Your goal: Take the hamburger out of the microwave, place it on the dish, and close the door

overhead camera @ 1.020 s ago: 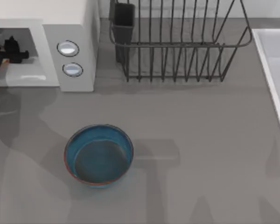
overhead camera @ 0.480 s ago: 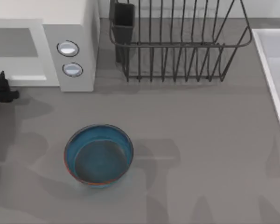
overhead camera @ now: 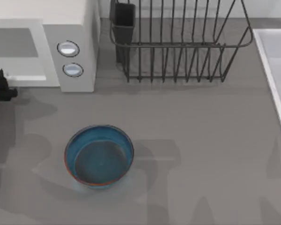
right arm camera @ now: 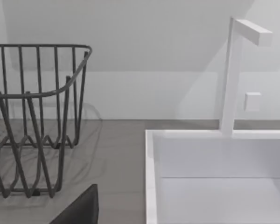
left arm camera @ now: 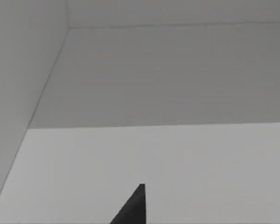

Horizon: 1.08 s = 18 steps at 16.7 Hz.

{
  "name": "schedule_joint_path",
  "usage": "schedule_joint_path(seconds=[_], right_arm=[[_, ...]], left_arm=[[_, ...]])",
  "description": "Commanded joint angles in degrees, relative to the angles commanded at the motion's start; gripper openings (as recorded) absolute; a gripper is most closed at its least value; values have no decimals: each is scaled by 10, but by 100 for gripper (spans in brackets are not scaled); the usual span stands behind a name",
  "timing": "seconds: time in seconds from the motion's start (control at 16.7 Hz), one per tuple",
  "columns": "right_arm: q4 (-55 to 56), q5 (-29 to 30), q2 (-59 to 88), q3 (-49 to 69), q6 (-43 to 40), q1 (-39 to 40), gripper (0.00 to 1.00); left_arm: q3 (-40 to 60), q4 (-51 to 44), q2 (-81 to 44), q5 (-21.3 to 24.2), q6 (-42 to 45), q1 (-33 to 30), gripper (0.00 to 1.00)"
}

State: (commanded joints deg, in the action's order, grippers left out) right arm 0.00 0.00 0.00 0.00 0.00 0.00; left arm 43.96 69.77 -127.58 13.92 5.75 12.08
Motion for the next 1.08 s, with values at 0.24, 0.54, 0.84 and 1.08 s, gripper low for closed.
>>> schedule_joint_path(seconds=[0.24, 0.54, 0.84, 1.08], right_arm=[[0, 0, 0, 0, 0, 0, 100], [0, 0, 0, 0, 0, 0, 100], [0, 0, 0, 0, 0, 0, 100], [0, 0, 0, 0, 0, 0, 100]], left_arm=[[3, -95, 90, -1, 0, 0, 0], [10, -206, 194, -2, 1, 1, 0], [9, -212, 199, -3, 2, 0, 0], [20, -243, 200, -25, -31, -16, 0]])
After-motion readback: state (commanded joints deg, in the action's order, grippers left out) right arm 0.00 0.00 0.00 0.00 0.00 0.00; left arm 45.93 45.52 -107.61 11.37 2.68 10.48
